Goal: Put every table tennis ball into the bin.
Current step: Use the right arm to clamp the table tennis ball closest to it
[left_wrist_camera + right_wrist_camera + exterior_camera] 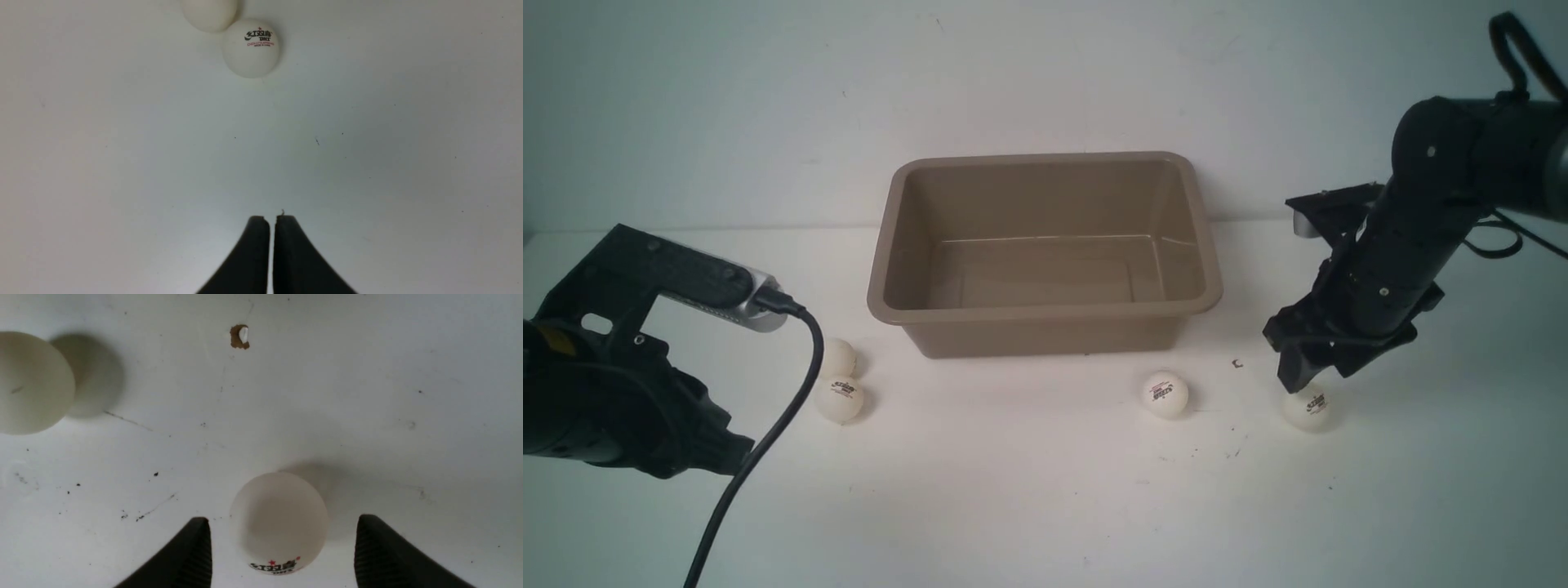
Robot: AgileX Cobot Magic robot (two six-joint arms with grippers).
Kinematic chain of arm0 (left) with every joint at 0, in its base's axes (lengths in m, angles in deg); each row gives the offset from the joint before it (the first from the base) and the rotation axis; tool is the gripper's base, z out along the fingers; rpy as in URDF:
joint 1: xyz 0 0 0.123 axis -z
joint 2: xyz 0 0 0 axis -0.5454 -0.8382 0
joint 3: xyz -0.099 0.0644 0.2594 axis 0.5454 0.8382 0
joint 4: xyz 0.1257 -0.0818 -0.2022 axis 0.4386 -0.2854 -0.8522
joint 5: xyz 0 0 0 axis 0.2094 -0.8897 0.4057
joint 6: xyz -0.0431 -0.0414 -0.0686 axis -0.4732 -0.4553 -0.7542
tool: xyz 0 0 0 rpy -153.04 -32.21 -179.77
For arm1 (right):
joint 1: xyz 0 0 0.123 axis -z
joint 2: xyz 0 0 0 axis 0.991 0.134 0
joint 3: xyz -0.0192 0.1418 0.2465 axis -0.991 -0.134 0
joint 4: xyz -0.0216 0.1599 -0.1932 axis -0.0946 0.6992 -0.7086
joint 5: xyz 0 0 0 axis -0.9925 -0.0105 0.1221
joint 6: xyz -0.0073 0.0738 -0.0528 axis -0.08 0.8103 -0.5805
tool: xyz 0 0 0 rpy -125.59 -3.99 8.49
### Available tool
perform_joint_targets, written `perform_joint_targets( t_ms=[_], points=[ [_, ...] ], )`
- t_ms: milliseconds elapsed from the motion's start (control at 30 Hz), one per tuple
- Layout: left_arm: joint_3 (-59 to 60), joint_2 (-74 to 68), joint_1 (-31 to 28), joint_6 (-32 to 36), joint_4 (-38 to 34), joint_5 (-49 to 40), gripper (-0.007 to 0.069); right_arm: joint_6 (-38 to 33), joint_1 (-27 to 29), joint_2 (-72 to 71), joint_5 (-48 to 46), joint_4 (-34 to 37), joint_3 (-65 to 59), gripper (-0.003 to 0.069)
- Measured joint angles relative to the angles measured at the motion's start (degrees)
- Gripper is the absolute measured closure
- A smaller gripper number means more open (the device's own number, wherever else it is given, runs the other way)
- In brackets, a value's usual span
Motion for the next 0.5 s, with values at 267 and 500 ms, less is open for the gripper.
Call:
perform_joint_targets(
  t_ms=[267, 500],
  points=[
    [0.00, 0.00, 0.00, 0.06, 0.00, 0.00, 0.0625, -0.19, 0.00, 3.57, 0.12, 0.68, 0.00, 0.0231],
    [0.00, 0.00, 0.00, 0.23, 0.00, 0.00, 0.0625, -0.75, 0.00, 5.04, 0.72, 0.80, 0.00, 0.0295]
  ],
)
